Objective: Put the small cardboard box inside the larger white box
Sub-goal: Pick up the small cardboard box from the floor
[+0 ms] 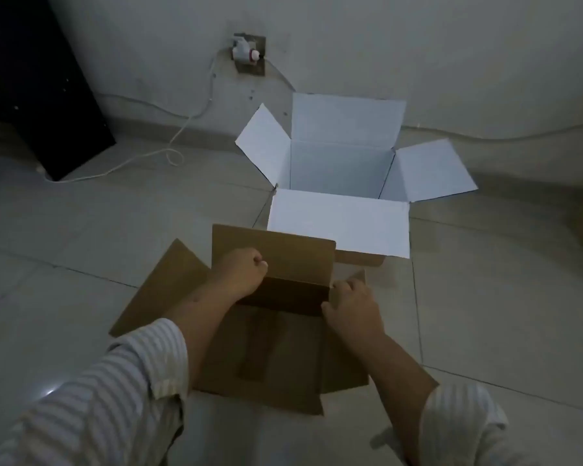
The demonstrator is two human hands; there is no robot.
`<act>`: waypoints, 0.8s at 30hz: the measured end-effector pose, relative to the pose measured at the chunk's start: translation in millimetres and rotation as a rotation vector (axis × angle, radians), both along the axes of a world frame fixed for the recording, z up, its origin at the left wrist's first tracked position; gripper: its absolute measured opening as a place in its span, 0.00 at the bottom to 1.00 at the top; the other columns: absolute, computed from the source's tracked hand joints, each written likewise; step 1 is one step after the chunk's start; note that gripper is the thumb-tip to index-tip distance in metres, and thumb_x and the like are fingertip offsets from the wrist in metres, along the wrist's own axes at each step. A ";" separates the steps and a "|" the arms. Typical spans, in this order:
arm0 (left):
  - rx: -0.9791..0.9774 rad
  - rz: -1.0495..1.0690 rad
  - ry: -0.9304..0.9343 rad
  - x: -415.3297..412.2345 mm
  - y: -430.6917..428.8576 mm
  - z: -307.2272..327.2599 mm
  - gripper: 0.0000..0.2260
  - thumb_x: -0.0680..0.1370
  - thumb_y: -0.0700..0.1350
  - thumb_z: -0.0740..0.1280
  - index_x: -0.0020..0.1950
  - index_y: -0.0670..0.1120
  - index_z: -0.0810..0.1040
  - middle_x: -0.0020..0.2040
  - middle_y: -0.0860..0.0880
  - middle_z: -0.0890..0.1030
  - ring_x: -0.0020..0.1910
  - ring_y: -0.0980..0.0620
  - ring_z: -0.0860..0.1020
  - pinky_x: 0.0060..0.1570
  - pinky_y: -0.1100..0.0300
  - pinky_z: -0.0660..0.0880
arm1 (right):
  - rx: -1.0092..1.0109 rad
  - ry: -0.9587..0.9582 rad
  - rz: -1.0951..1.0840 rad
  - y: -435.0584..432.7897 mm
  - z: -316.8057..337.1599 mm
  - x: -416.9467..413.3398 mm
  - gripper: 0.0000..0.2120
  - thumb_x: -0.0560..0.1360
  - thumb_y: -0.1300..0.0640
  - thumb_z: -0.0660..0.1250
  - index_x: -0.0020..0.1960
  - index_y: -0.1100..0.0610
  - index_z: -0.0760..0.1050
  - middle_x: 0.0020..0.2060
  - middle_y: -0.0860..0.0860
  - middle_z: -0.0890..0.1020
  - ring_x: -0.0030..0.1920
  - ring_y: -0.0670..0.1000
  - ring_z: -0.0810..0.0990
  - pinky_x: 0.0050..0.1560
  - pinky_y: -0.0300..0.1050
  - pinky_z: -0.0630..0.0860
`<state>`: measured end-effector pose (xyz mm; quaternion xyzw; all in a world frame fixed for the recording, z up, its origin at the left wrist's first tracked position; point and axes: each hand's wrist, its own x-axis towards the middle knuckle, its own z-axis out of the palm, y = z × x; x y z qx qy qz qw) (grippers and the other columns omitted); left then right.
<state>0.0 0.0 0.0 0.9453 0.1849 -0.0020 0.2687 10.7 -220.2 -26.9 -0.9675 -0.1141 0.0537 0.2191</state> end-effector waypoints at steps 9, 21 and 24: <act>0.353 0.331 0.241 -49.9 65.5 -18.2 0.25 0.75 0.51 0.60 0.71 0.46 0.64 0.75 0.41 0.61 0.73 0.37 0.56 0.71 0.39 0.53 | -0.134 0.110 -0.198 -15.9 -25.0 -14.3 0.22 0.75 0.51 0.63 0.66 0.56 0.63 0.71 0.59 0.59 0.61 0.62 0.72 0.56 0.56 0.74; 0.169 0.497 0.204 -72.1 106.4 -38.7 0.13 0.78 0.38 0.57 0.61 0.39 0.72 0.58 0.39 0.77 0.54 0.41 0.76 0.51 0.49 0.73 | -0.034 0.113 -0.123 0.4 -24.0 -19.8 0.11 0.78 0.62 0.54 0.59 0.59 0.70 0.55 0.58 0.74 0.47 0.56 0.78 0.50 0.48 0.76; 0.196 0.434 0.188 -75.1 101.5 -35.7 0.10 0.77 0.37 0.58 0.53 0.40 0.77 0.51 0.40 0.79 0.48 0.42 0.77 0.46 0.51 0.73 | -0.023 0.079 -0.091 7.6 -22.2 -23.8 0.11 0.78 0.63 0.56 0.57 0.58 0.72 0.53 0.56 0.77 0.48 0.54 0.78 0.52 0.47 0.77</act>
